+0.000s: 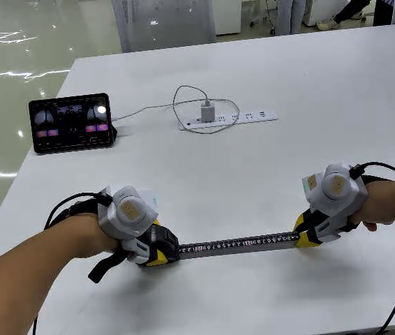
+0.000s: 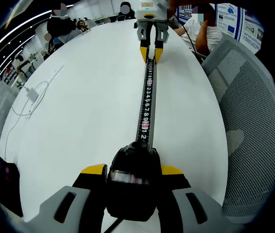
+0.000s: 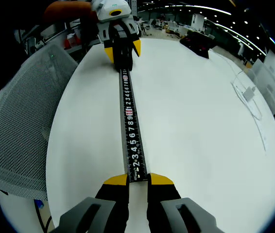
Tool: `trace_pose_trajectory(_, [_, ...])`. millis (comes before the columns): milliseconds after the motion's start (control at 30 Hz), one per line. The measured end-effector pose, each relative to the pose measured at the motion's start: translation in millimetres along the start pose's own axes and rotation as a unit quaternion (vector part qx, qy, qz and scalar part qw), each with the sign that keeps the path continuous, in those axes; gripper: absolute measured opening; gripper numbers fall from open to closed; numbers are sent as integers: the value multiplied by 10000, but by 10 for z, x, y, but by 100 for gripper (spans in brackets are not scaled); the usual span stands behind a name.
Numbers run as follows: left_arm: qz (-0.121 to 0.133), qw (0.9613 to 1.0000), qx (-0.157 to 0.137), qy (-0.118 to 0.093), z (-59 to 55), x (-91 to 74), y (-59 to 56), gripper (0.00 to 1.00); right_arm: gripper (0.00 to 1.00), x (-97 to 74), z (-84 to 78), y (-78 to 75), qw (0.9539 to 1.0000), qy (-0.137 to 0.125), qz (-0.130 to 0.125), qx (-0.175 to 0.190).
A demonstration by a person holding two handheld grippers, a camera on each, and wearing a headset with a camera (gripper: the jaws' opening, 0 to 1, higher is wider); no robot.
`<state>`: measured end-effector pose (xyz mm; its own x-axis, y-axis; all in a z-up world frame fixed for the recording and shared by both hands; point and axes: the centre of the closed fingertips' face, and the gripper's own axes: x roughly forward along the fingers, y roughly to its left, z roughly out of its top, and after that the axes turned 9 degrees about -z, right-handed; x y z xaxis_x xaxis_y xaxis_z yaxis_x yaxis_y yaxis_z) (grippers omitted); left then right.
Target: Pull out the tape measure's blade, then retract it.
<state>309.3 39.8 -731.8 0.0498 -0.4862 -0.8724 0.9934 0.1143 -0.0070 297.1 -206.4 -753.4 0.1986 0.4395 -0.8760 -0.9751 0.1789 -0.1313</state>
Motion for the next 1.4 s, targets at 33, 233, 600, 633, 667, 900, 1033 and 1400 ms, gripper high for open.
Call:
trace_pose_trajectory(33, [0,10000,-2,-2,0,0,0,35,10,1,0,-1,10000,5,4,6])
trace_pose_trajectory(233, [33,10000,15,-41,5,-2,-1,36,10,1,1,2,10000,5,8,-5])
trace_pose_trajectory(600, [47,9998,121,-174,11,-1,-1,36,12,2,26,12,9995,177,71,-243])
trace_pose_trajectory(633, [39,9998,126,-171,13,0,-1,36,12,1,24,14,9994,191,76,-265])
trace_pose_trajectory(667, [38,9998,89,-166,14,-1,5,36,12,0,18,14,9994,207,78,-283])
trace_pose_trajectory(900, [9,10000,92,-21,18,-11,5,36,12,10,15,14,9979,344,69,-550])
trace_pose_trajectory(1033, [-76,9998,148,74,16,-34,-5,36,12,18,10,10,9967,451,99,-663])
trace_pose_trajectory(1400, [-206,9994,67,279,-44,-167,14,39,20,9,71,41,9921,695,248,-1016])
